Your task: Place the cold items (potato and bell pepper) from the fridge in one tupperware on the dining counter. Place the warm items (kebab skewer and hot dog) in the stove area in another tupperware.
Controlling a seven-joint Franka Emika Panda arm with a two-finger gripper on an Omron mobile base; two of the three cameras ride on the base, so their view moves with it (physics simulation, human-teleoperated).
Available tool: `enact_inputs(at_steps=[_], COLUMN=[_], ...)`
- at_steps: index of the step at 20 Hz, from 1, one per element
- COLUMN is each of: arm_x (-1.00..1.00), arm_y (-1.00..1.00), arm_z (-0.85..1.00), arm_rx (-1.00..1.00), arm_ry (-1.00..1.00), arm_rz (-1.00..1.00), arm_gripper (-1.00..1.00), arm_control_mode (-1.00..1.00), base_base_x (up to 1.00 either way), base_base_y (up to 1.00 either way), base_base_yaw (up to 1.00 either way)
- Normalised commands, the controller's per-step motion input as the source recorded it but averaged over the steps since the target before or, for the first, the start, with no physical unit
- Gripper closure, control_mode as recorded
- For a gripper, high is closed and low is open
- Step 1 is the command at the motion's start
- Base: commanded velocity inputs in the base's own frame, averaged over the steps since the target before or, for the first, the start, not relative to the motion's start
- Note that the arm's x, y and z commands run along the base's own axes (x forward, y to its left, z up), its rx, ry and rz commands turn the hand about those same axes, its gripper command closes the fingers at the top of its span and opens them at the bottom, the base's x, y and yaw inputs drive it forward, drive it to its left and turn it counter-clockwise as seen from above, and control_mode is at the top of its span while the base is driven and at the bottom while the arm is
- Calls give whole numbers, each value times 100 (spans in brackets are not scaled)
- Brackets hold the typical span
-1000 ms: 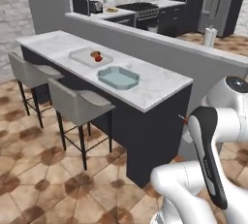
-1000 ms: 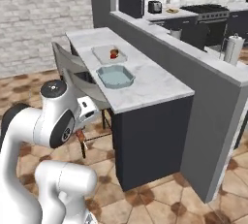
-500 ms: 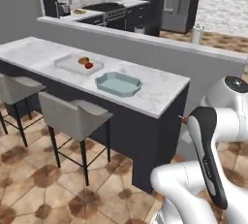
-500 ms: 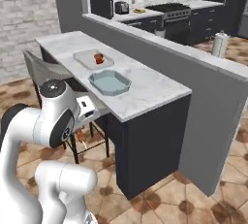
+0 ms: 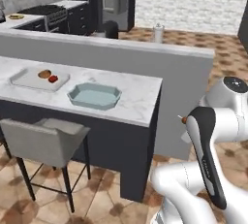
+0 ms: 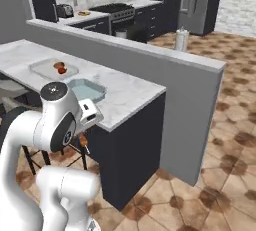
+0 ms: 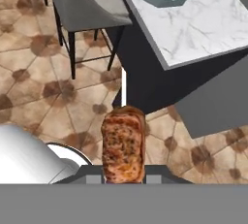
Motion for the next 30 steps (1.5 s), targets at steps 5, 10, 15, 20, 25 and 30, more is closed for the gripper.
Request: enact_inputs(at_steps=[5, 10, 15, 20, 25, 30], arm_x=[0, 0, 0, 0, 0, 0], arm_y=[0, 0, 0, 0, 0, 0], arm_z=[0, 0, 0, 0, 0, 0], arm_rx=[0, 0, 0, 0, 0, 0], arm_ry=[0, 0, 0, 0, 0, 0], arm_rz=[0, 0, 0, 0, 0, 0], arm_gripper=[100, 100, 100, 100, 100, 100], arm_control_mode=[100, 100, 100, 100, 100, 100], base_base_x=[17, 22, 23, 41, 49, 37], base_base_y=[64, 73, 75, 54, 54, 43], base_base_yaw=[-51, -42, -35, -28, -24, -23])
